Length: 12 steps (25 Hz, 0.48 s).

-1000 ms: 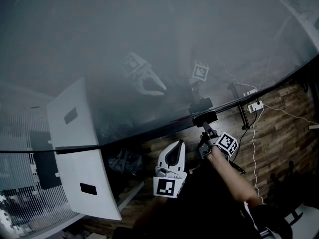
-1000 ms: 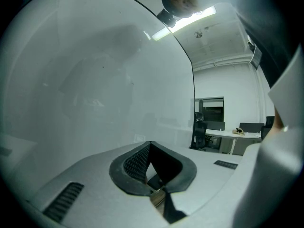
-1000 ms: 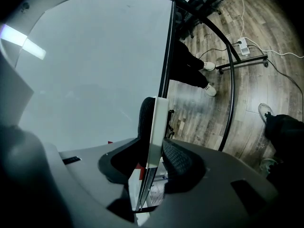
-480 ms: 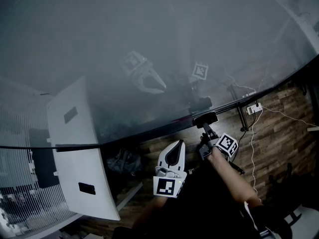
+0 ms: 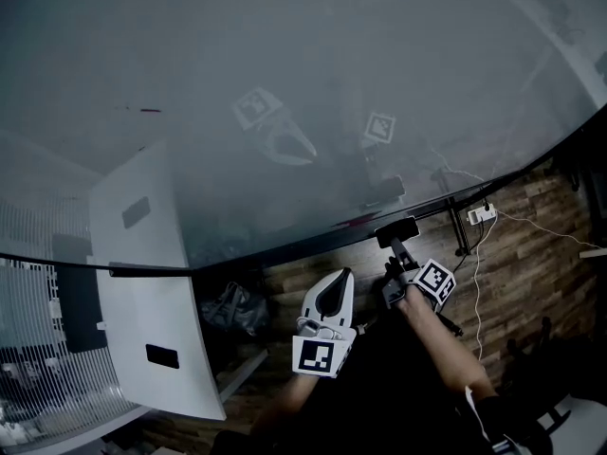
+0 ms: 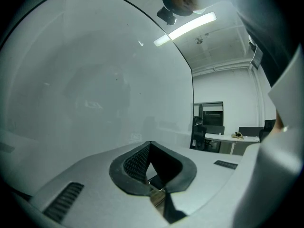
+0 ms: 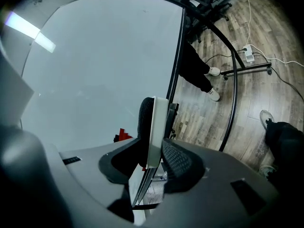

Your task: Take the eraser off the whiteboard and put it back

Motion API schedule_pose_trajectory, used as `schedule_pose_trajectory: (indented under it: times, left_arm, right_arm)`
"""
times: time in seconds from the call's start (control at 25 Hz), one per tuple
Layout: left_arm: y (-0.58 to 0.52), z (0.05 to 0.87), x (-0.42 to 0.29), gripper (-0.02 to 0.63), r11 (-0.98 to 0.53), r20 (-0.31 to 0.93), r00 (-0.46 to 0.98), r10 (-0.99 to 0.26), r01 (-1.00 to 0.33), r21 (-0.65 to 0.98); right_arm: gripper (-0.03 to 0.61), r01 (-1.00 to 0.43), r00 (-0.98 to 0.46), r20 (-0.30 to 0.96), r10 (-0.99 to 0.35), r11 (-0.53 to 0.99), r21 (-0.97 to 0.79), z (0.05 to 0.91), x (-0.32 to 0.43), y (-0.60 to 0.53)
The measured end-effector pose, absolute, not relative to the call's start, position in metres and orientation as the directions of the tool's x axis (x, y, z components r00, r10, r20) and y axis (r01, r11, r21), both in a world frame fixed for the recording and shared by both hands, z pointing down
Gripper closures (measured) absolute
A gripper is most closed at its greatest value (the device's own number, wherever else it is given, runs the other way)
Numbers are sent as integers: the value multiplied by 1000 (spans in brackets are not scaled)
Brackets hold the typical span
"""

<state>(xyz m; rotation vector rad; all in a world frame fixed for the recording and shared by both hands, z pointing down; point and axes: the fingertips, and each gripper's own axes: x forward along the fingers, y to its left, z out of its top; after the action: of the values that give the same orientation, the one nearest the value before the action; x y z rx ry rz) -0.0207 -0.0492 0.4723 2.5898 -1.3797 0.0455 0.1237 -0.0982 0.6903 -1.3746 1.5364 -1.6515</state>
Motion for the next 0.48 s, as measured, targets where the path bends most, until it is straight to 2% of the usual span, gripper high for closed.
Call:
schedule_pose_trajectory:
  times: [0.24,0.48]
  left_arm:
    - [-37,472,-42,612,-548,120,572,-811,-815,187]
    - [-32,468,-47,612,-550,99,577,-810,-808,210]
  right_arm:
    - [433,-291,-352,302,-886,-203,-935,667,111,-85]
    - [433,-378,-366,278,-888,-131,-917,635,109,-78]
